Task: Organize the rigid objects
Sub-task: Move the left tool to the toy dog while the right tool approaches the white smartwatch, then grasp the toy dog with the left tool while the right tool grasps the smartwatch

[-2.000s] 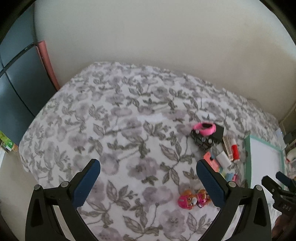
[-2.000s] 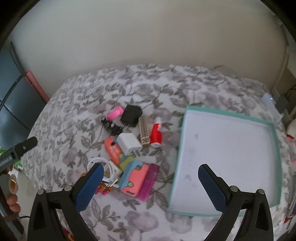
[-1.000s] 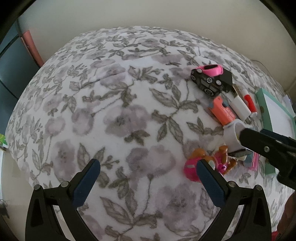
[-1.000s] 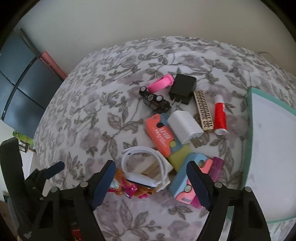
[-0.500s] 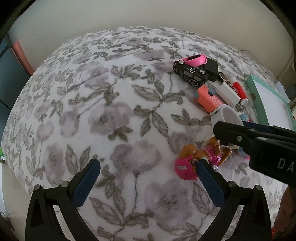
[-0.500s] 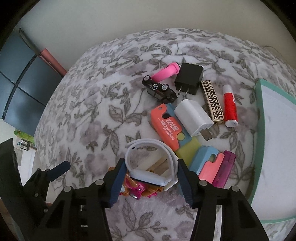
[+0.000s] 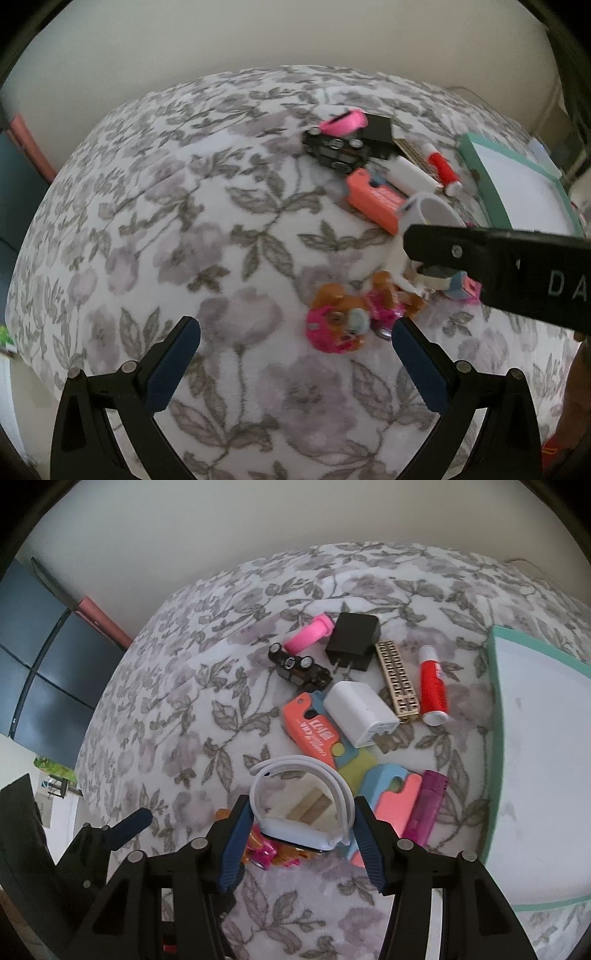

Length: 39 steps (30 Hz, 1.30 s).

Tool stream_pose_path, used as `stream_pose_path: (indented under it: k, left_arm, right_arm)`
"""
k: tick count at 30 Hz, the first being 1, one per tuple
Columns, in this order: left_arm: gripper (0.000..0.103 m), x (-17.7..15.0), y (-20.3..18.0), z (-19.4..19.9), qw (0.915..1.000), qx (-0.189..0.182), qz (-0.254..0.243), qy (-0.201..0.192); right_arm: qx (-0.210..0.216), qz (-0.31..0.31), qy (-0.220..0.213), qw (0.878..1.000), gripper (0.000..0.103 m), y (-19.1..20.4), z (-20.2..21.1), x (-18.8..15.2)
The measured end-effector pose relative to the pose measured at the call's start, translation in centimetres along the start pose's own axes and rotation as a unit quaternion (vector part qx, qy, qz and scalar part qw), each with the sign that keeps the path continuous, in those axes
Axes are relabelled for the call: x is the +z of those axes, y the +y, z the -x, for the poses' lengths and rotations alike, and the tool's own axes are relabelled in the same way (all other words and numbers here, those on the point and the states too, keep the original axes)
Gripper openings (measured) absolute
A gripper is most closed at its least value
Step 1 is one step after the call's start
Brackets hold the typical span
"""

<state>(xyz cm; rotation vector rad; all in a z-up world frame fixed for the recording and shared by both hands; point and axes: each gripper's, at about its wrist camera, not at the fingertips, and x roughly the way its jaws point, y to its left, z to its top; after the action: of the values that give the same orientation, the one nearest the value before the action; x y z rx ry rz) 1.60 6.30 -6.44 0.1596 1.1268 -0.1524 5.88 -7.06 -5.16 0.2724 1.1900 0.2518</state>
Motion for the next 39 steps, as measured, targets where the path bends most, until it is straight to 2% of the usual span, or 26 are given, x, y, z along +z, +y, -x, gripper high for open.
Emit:
stream_pose_path:
  k: [7,17,19,21,28,33,39]
  left_arm:
    - [0.103,0.2,-2.5,-0.9,0.9991,0.004,-0.04,0.01]
    - [0.102,0.5,-5.0,-2.8,0.9951,0.041,-0.088,0.017]
    - [0.097,0.5,-5.1,-3.1,0.9948,0.045,-0.09,0.019]
    - [0.079,0.5,-5.1,-3.3,0.9953,0.029,-0.089,0.026]
    - [0.079,0.5,-4.8,-3.3,0.9961,0.017,-0.083,0.025]
    - [0.079,0.7,-3.9,-3.3,0.9967,0.023,-0.073,0.028]
    - [0.079,1.1,-2.0,-3.3,0.9957,0.066,-0.053,0.038]
  right_arm:
    - [-0.009,-0.024,-0.003,1.0,0.057,-1.7,1.2,-0.2]
    - [-0.035,-0.042,-0.017,0.998,0.057,-4.5,3.9,-0.9]
    - [-0.038,-0.047,-0.02,0.998,0.057,-5.0,4.4,-1.1]
    - [-0.036,-0.053,-0.024,0.998,0.057,-5.5,4.8,-1.3]
    - [-0.03,-0.065,-0.027,0.997,0.057,-6.4,4.9,-1.6]
    - [-0.037,-0.069,-0.029,0.996,0.057,-6.8,4.9,-1.8]
    - [-0.045,-0.066,-0.029,0.996,0.057,-6.7,4.9,-1.9]
